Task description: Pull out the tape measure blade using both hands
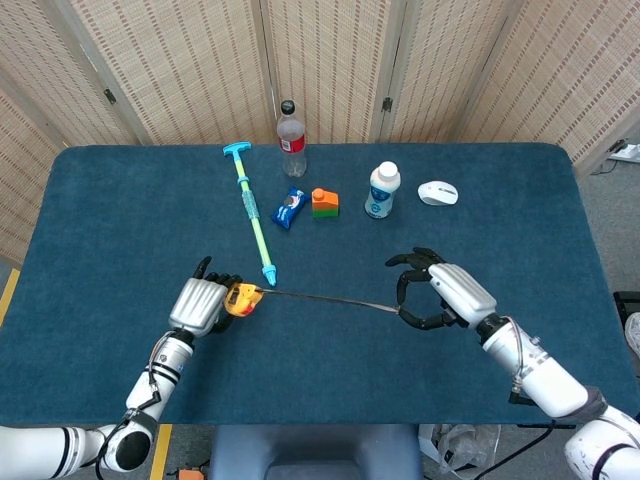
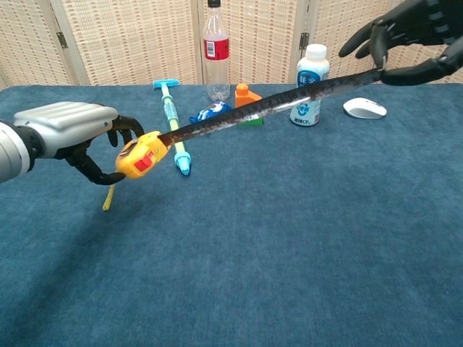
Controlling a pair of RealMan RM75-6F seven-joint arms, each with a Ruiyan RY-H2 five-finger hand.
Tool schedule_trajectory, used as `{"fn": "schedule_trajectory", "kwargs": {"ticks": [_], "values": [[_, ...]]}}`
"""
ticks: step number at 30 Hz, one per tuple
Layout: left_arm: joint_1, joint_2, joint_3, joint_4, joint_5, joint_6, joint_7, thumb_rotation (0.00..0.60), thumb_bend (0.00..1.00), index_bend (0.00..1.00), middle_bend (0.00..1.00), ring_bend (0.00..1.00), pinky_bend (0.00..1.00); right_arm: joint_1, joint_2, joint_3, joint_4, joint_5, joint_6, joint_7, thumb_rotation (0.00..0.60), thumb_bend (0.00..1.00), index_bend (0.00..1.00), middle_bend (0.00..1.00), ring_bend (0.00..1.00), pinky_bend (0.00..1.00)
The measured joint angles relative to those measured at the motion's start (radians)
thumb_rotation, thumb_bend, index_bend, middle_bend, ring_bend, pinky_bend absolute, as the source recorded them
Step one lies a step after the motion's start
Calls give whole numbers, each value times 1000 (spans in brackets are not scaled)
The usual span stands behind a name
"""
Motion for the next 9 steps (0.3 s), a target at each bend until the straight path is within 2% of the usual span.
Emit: {"fn": "schedule_trajectory", "kwargs": {"ticks": [9], "values": [[18, 7, 2, 22, 7, -18, -22, 600, 397, 491, 420, 325, 33, -81, 128, -33, 3, -158, 103, 217, 600, 384, 661, 226, 149, 0]]}}
